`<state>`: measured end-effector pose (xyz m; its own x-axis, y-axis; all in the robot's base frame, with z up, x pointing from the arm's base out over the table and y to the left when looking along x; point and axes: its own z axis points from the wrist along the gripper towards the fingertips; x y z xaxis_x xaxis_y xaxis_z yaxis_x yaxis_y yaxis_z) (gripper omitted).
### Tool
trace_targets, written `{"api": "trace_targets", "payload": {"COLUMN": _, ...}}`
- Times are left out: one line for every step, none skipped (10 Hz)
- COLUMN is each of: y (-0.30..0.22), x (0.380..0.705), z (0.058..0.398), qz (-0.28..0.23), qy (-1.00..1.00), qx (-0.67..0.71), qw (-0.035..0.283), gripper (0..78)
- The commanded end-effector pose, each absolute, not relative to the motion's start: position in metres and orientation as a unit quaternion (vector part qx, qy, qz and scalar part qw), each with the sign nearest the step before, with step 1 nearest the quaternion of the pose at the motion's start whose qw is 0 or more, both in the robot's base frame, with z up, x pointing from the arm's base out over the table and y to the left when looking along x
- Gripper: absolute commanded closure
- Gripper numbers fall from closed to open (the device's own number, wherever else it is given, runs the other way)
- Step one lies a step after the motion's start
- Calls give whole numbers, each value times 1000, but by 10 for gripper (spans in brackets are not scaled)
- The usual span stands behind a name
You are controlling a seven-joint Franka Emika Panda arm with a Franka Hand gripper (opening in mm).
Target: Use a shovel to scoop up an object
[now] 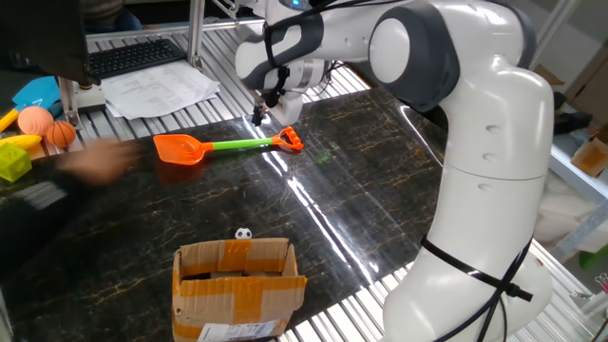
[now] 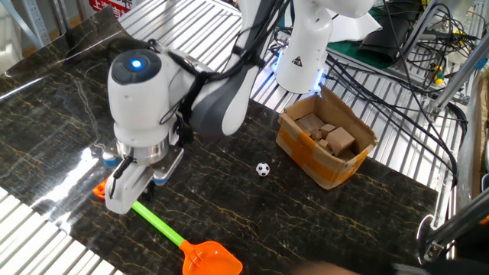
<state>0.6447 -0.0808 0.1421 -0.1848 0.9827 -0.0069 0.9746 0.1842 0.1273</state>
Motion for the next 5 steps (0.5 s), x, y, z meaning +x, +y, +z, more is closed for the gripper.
{"api": "trace_targets", "payload": {"y": -82, "x": 646, "z": 139, "qz": 48, "qy": 767, "qx": 638, "qw": 50, "gripper": 776}}
{"api": "trace_targets", "payload": {"y": -82, "x": 646, "z": 139, "qz": 49, "qy": 766, "qx": 639, "qw": 49, "gripper": 776}}
{"api": "trace_targets", "payload": {"y": -82, "x": 647, "z": 139, "qz": 46, "qy": 768, "qx": 636, "qw": 51, "gripper": 776}}
{"api": "trace_targets", "payload": {"y": -82, "x": 648, "z": 139, "qz": 45, "qy": 769, "qx": 636, "qw": 50, "gripper": 776}}
{"api": "trace_targets", "payload": {"y": -82, "x": 650, "z": 140, "qz": 45, "qy": 770, "qx": 635, "qw": 50, "gripper": 776}}
